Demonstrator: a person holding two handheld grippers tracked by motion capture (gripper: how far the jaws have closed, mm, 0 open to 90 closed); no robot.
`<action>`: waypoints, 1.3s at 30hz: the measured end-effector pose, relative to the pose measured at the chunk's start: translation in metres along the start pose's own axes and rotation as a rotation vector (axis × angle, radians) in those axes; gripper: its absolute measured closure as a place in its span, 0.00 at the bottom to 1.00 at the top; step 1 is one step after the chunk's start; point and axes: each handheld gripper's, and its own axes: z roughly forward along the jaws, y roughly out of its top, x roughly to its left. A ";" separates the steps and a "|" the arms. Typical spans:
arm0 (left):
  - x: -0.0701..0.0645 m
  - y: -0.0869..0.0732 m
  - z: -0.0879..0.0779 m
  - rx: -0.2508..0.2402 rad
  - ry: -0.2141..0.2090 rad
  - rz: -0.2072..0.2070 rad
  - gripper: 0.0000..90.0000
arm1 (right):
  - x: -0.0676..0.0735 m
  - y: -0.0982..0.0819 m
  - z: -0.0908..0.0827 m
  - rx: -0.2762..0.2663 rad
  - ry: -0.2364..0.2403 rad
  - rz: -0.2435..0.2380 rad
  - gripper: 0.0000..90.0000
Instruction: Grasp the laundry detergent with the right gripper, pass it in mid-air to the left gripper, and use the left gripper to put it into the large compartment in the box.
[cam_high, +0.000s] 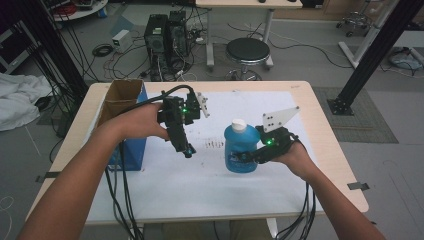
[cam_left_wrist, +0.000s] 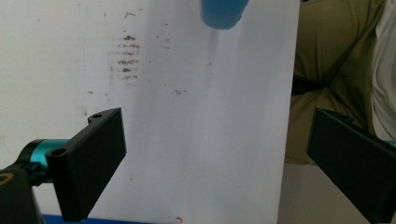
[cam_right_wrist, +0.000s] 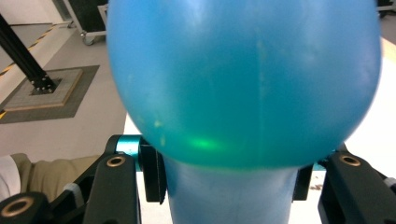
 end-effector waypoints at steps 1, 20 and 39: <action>0.000 0.000 0.000 0.000 0.000 0.000 0.05 | 0.000 0.000 0.000 0.000 0.000 0.000 0.50; -0.010 0.021 -0.002 0.014 -0.031 0.036 0.05 | 0.001 0.016 0.043 0.027 0.056 -0.038 0.50; -0.010 0.040 0.004 0.029 -0.028 0.060 0.05 | 0.005 0.030 0.068 0.001 0.097 -0.050 0.50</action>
